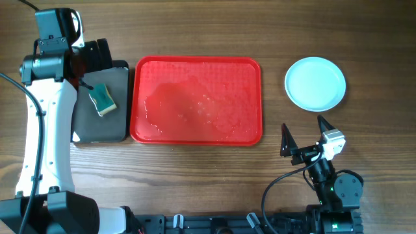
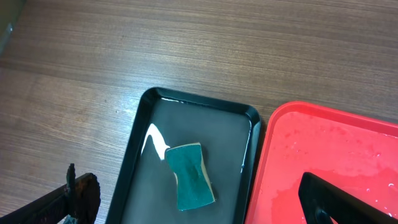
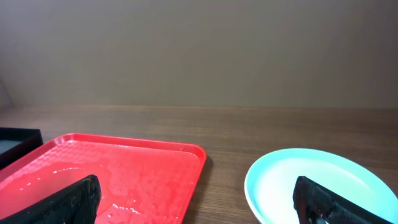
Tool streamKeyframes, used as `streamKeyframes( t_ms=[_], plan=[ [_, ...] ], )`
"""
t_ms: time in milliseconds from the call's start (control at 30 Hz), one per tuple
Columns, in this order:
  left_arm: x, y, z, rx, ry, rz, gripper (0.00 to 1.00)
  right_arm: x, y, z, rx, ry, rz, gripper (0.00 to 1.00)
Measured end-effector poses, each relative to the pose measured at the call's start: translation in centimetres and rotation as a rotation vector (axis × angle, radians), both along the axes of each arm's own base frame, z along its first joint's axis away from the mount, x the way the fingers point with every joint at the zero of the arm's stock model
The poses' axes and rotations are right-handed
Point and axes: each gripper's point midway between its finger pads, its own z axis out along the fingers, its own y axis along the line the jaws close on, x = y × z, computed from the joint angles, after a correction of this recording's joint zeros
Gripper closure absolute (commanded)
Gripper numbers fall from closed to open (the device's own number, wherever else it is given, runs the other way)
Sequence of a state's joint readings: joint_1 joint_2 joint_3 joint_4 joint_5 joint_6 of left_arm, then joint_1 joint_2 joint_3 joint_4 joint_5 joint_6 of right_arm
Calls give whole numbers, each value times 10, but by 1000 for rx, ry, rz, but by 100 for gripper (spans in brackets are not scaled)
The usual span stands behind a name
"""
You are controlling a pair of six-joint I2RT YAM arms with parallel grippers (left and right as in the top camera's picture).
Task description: Clean dirty plates on tray and stack at the side
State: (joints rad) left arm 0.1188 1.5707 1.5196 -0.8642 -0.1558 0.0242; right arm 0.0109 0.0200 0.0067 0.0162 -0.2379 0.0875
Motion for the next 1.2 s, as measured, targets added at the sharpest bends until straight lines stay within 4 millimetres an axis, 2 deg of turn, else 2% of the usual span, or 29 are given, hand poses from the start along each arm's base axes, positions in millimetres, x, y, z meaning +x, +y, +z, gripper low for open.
streamKeyframes(
  t_ms=[167,267,367,467,500,600,667,733,833,967,1067,1200],
  plan=[
    [-1,-5,5,2,-12,-12,0,0,0,0,0,0,0,0],
    [-12,-28,28,7,-66,-65,0,0,0,0,0,0,0,0],
    [-40,-53,75,12,-181,-129,0,0,0,0,0,-1,0,0],
    [-73,-60,115,-1,-291,-155,0,0,0,0,0,-1,0,0],
    [-90,-62,131,-15,-353,-168,0,0,0,0,0,-1,0,0],
    [-113,-64,143,-30,-466,-185,0,0,0,0,0,-1,0,0],
    [-117,-64,145,-29,-553,-191,0,0,0,0,0,-1,0,0],
    [-114,-67,143,-26,-687,-210,0,0,0,1,0,-3,0,0],
    [-119,-73,111,-36,-781,-246,0,0,0,1,0,-3,0,0],
    [-141,-81,73,-42,-902,-291,0,0,0,1,0,-4,-1,0],
    [-153,-85,48,-44,-944,-311,0,0,0,1,0,-4,0,0],
    [-162,-86,3,-38,-996,-320,0,0,0,1,0,-4,0,0]
  ],
)
